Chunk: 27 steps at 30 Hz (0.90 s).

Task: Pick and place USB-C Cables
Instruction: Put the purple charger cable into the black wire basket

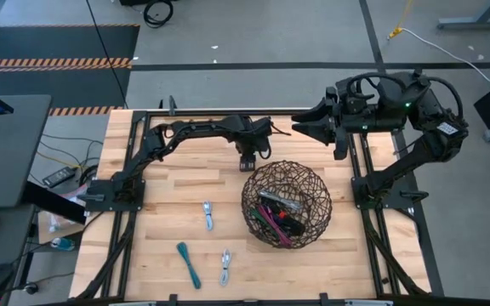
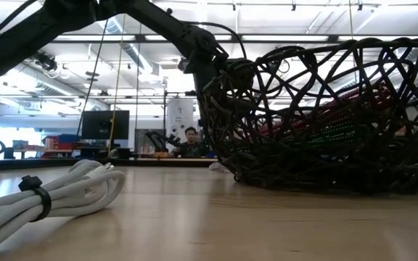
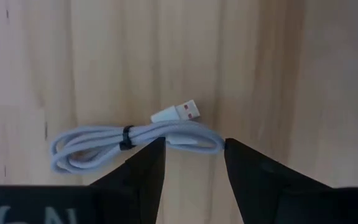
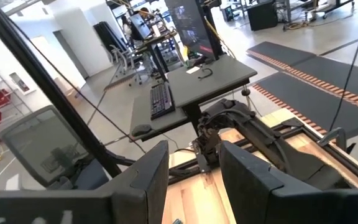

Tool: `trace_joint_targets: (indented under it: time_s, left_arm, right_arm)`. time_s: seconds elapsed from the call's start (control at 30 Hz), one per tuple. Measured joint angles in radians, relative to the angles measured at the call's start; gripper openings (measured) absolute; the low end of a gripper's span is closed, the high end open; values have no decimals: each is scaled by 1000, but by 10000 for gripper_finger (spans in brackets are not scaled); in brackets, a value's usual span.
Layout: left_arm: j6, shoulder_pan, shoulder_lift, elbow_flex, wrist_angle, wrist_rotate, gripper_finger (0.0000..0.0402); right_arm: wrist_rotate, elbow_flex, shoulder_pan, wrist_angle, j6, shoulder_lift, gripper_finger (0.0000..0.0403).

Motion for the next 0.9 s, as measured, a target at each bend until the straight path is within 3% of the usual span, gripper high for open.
trace_joint_targets:
  time_s: [0.53,0.9]
  left_arm:
    - [-127,12,0,0,101,0,170]
    - [-121,15,4,0,58,2,129]
  right_arm:
    - [0,0,15,0,15,0,148]
    - [0,0,15,7,22,0,149]
